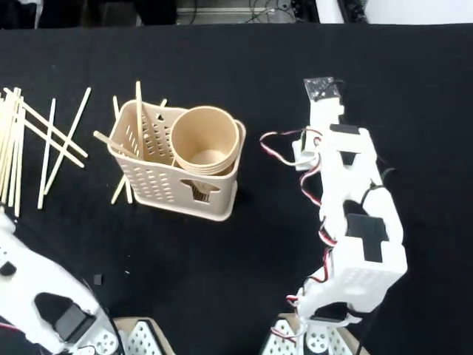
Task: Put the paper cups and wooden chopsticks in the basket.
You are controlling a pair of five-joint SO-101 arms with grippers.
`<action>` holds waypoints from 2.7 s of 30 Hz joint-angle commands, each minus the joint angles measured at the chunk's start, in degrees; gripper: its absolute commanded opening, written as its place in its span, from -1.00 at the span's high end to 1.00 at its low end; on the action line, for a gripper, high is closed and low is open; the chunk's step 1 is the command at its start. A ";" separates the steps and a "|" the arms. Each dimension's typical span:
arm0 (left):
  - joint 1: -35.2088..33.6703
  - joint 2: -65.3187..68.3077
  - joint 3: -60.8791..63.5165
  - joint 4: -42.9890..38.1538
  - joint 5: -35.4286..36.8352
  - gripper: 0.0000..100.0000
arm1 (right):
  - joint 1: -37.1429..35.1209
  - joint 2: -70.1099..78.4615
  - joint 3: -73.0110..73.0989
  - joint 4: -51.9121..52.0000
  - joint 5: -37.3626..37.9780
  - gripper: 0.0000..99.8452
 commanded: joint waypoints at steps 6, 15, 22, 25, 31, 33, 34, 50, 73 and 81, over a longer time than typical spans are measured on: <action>1.71 -0.53 -4.62 12.04 0.26 0.94 | -0.97 -0.22 -0.57 -0.97 0.53 0.98; 6.46 -15.91 -4.53 34.90 -2.81 0.94 | -0.97 -0.22 -0.57 -0.97 0.53 0.98; 8.84 -32.70 -4.62 43.60 -3.16 0.94 | -0.97 -0.22 -0.57 -0.97 0.53 0.98; 9.98 -42.11 -4.62 47.47 -3.34 0.94 | -0.97 -0.22 -0.57 -0.97 0.53 0.98; 19.12 -64.70 -4.62 58.37 -10.46 0.94 | -0.97 -0.22 -0.57 -0.97 0.53 0.98; 25.19 -73.23 -4.62 61.36 -14.77 0.94 | -0.97 -0.22 -0.57 -0.88 0.53 0.98; 29.05 -77.36 -4.35 62.33 -18.11 0.94 | -0.97 -0.22 -0.57 -0.88 0.53 0.98; 80.40 -81.85 -0.57 69.80 -38.59 0.94 | -0.97 -0.22 -0.57 -0.79 0.53 0.98; 87.87 -74.55 7.96 74.11 -38.42 0.94 | -0.97 -0.22 -0.57 -0.88 0.53 0.98; 83.30 -74.29 7.78 74.55 -28.92 0.50 | -0.97 -0.22 -0.57 -0.88 0.53 0.98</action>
